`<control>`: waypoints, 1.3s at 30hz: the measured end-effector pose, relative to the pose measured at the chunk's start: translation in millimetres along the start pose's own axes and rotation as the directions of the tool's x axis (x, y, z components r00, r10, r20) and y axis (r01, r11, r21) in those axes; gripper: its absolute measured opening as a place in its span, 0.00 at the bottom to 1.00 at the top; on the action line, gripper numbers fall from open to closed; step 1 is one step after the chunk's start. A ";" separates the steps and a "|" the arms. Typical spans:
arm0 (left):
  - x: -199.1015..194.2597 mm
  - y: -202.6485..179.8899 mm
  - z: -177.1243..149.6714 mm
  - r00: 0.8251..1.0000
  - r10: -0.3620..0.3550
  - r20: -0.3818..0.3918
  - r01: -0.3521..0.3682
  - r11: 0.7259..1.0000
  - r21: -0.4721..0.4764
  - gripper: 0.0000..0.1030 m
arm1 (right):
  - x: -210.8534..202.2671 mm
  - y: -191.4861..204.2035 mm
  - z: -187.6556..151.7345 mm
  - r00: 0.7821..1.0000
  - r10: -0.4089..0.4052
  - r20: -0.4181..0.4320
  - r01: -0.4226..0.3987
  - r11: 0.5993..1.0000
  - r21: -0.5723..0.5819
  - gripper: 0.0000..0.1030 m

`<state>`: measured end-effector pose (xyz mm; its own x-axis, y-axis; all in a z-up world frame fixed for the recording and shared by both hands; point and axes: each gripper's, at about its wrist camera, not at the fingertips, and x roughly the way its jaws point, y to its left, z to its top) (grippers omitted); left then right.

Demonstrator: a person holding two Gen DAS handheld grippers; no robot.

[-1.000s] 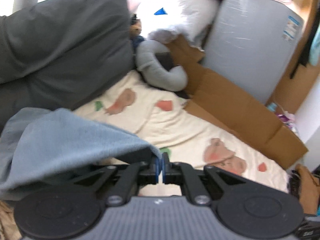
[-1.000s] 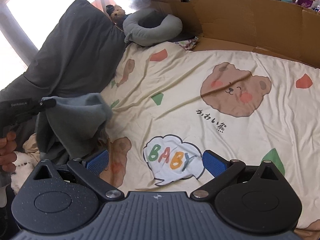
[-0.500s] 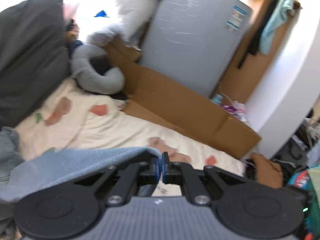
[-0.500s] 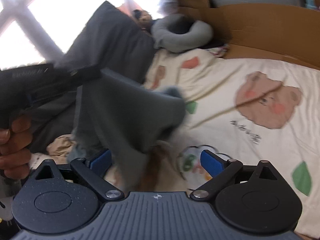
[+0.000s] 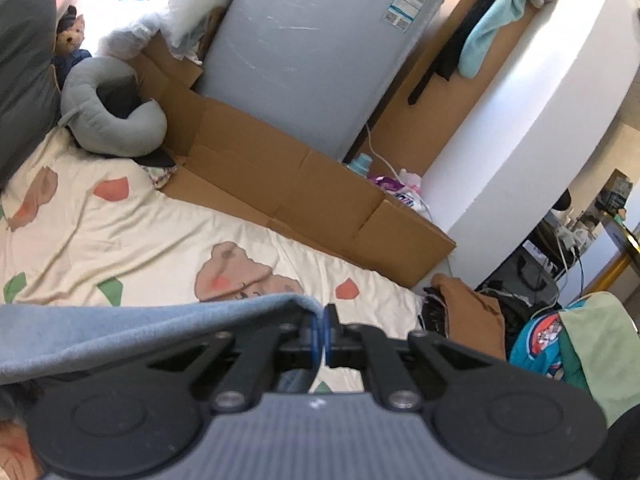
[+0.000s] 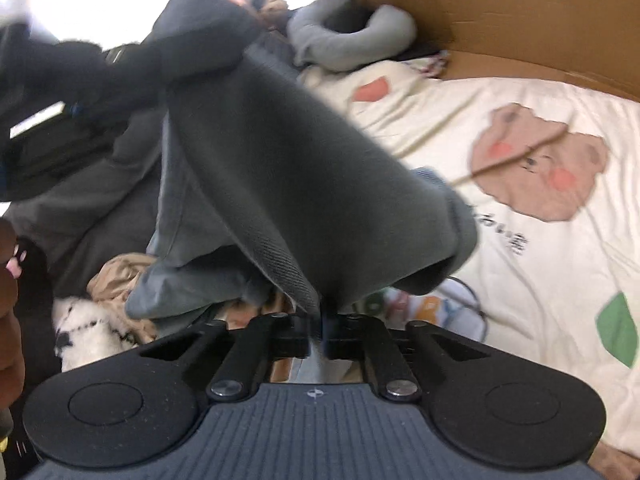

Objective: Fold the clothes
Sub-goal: 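Close the left tool on the jeans and lift them off the pile, then open the left tool and drop the jeans onto the bed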

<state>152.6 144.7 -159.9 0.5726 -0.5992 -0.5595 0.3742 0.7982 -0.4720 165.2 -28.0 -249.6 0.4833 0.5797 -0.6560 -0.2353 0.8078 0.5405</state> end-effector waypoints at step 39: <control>-74.2 242.7 -80.9 0.740 0.660 -0.131 -0.649 0.647 -0.400 0.74 | -73.4 -71.8 -15.6 0.949 -0.315 -0.007 0.314 0.946 0.079 0.01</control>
<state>141.8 378.0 -288.1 0.5747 0.0755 -0.8149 -0.4211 0.8811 -0.2153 133.5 -126.8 -248.4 0.5268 0.2968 -0.7965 -0.0039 0.9379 0.3469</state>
